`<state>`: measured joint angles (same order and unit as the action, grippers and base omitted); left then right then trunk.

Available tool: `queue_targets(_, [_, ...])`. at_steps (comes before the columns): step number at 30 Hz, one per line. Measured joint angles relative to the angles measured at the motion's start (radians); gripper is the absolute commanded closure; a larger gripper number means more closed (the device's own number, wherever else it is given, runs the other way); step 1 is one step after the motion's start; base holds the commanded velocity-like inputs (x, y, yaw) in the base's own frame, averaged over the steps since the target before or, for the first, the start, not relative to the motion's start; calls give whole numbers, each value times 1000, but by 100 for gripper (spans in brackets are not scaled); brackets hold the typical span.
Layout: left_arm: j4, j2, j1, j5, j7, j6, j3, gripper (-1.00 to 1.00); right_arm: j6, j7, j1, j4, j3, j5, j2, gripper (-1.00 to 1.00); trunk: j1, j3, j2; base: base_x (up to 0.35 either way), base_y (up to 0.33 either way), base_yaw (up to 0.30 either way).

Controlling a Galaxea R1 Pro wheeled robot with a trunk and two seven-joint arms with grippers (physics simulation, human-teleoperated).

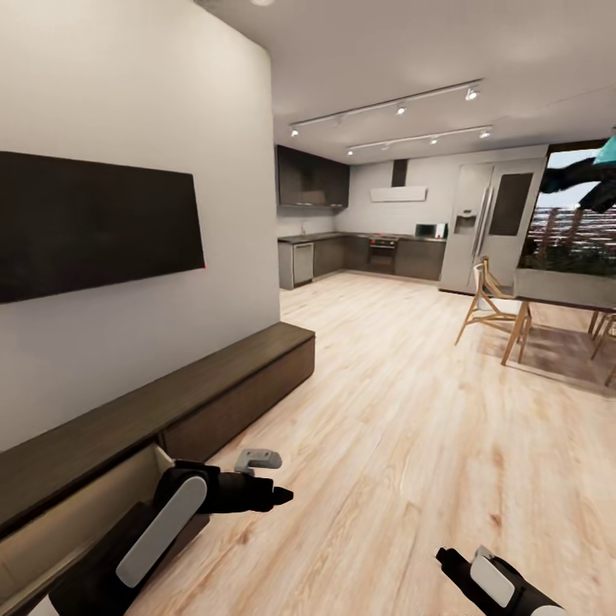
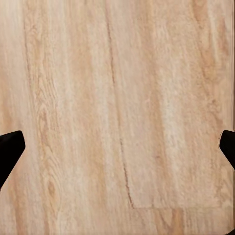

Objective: Place each of the two pumpkins and all three candles from the living room inside a cabinet in the living room (use any cabinet), then make sure every cabinet is closed, and position the cauldron so it is next to a table in the living room.

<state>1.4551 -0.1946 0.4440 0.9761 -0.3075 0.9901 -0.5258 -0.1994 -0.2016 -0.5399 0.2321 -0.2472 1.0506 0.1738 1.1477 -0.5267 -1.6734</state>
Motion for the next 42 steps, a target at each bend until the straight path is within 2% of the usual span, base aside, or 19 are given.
queue_targets(9, [0, 2, 0, 0, -1, 0, -2, -100, 0, 0, 0, 0, 0, 1, 0, -100, 0, 12, 0, 0, 0, -217])
queue_targets(16, [1, 4, -1, 0, -1, 0, -33, -100, 2, 0, 0, 0, 0, 0, -1, -100, 0, 21, 0, 0, 0, -217])
queue_targets(34, [12, 0, 0, 0, -1, 2, -33, -100, 4, 0, 0, -1, 0, 0, -2, -100, 0, 43, 0, 3, 0, -217])
queue_targets(42, [12, 2, -1, 2, -1, 1, -37, -100, 2, 0, 0, 1, 1, -2, -1, -100, 0, 49, 0, 161, -80, -88])
